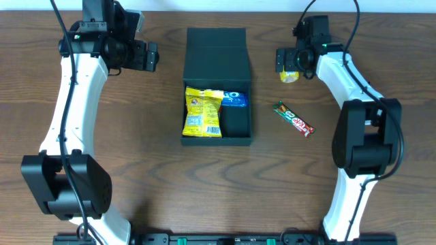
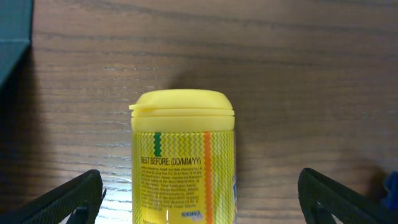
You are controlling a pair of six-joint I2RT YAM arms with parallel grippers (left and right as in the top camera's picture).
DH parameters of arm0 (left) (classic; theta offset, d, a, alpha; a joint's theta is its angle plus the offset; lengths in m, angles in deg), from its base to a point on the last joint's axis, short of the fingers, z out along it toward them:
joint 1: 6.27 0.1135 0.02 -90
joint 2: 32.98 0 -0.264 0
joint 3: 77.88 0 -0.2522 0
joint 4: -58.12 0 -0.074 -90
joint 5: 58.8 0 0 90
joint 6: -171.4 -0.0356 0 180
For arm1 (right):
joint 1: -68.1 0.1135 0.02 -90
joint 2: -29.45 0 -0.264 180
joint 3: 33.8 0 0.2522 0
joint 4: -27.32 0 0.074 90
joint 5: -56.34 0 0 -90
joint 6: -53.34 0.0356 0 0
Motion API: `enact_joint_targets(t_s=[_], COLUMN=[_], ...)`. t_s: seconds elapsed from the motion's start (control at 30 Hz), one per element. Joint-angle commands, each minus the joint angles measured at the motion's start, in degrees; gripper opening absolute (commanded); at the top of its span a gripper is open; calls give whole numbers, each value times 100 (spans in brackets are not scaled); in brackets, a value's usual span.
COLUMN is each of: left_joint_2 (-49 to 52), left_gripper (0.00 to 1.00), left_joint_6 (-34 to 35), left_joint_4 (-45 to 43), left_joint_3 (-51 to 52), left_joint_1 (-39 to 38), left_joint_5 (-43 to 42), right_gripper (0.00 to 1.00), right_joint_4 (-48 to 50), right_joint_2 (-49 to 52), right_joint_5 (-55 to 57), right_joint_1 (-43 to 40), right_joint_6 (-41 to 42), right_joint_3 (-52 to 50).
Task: Pack container
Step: 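Grasp the yellow gum bottle with the right gripper and lift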
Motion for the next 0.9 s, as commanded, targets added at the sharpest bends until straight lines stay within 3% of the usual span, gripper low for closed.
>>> enact_joint_targets(t_s=[0.0,0.23,0.53,0.87], left_joint_2=[-149,-149,-149,-149], left_gripper=[95,95,96,95], left_joint_6=[94,94,92,92], left_joint_4=[15,13,13,15], left_joint_3=[-144,-144,-144,-144], left_joint_1=[22,22,22,22], left_joint_5=[17,20,20,20], right_gripper=[99,95,67,50], right_joint_4=[33,127,199,232], right_joint_2=[173,391,435,435], right_joint_5=[-44,-66,-114,-212], right_joint_1=[0,2,2,2], right_joint_6=[-17,129,240,387], right_joint_3=[-2,-2,-2,-2])
